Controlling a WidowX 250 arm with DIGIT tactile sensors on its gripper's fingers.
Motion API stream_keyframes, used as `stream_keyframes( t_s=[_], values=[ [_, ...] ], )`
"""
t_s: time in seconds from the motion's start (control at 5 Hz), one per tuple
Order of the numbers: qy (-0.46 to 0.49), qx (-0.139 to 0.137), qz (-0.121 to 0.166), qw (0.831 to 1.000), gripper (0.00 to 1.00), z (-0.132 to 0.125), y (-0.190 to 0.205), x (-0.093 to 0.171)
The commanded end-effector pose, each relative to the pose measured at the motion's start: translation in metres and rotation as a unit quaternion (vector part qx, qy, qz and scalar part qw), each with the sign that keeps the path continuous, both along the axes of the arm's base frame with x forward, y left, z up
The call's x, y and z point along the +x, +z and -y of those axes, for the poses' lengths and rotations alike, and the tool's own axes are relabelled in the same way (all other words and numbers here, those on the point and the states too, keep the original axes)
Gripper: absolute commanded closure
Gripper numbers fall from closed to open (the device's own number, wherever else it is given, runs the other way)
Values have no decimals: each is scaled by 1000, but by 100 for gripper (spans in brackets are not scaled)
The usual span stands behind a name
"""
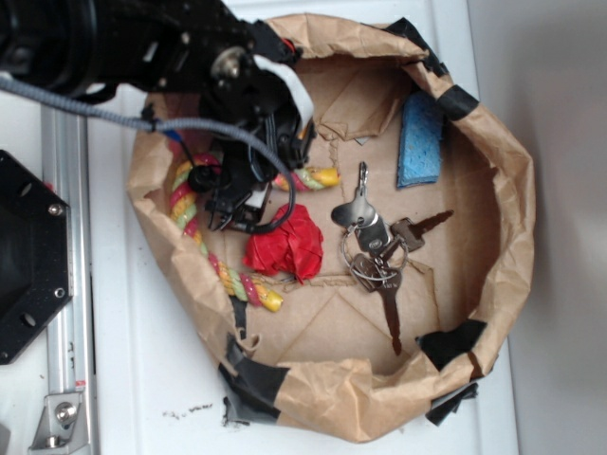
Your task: Grab the multicolored rope.
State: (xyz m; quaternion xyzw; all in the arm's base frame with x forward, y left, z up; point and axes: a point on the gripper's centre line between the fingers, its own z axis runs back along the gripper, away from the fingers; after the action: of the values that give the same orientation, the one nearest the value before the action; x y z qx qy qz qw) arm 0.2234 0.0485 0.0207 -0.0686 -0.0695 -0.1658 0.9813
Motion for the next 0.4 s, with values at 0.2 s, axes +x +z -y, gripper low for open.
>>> stream_keyframes(
  t_s=[0.2],
  values=[
    [204, 91, -18, 975, 100, 32, 108, 27]
  ],
)
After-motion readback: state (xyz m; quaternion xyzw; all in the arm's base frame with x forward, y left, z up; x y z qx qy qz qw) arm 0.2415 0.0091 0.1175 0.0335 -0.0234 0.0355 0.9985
